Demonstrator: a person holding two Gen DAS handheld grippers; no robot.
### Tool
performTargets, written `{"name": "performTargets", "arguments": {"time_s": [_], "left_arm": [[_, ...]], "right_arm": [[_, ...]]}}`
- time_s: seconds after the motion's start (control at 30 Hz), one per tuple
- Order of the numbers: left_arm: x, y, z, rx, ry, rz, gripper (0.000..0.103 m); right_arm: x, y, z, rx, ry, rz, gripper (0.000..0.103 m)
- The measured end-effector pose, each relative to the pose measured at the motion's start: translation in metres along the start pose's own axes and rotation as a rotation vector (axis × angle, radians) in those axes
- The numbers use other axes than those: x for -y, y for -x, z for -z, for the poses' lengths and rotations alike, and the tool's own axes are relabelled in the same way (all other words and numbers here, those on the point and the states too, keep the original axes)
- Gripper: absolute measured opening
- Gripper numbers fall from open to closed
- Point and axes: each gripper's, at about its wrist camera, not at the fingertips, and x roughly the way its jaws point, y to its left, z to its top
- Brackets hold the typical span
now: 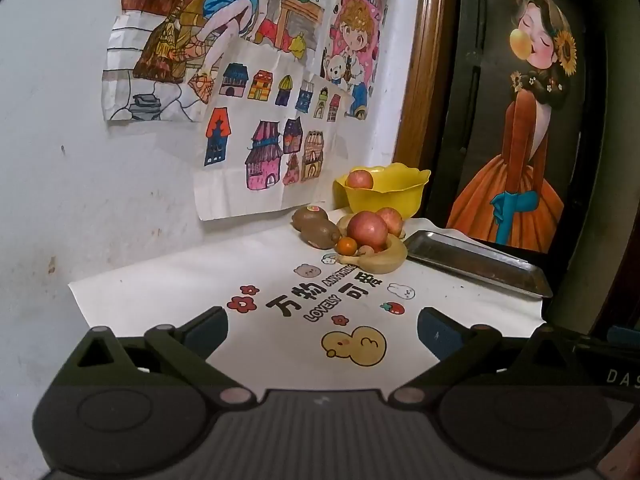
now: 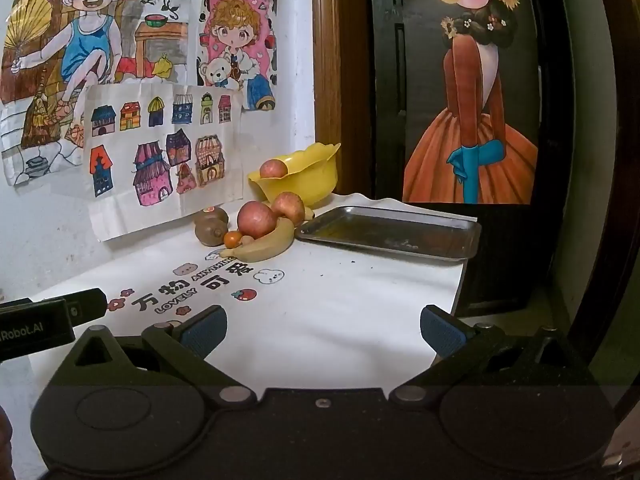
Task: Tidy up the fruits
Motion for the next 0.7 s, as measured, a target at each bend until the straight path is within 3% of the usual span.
{"name": "performTargets", "arguments": {"time_s": [0.7], "left_arm": [[0.0, -0.0001, -0.0001, -0.004, 0.0, -0.001, 0.103]], "right_arm": [[-0.0009, -0.0049, 0.0023, -0.006, 0.0, -0.005, 0.102]]}}
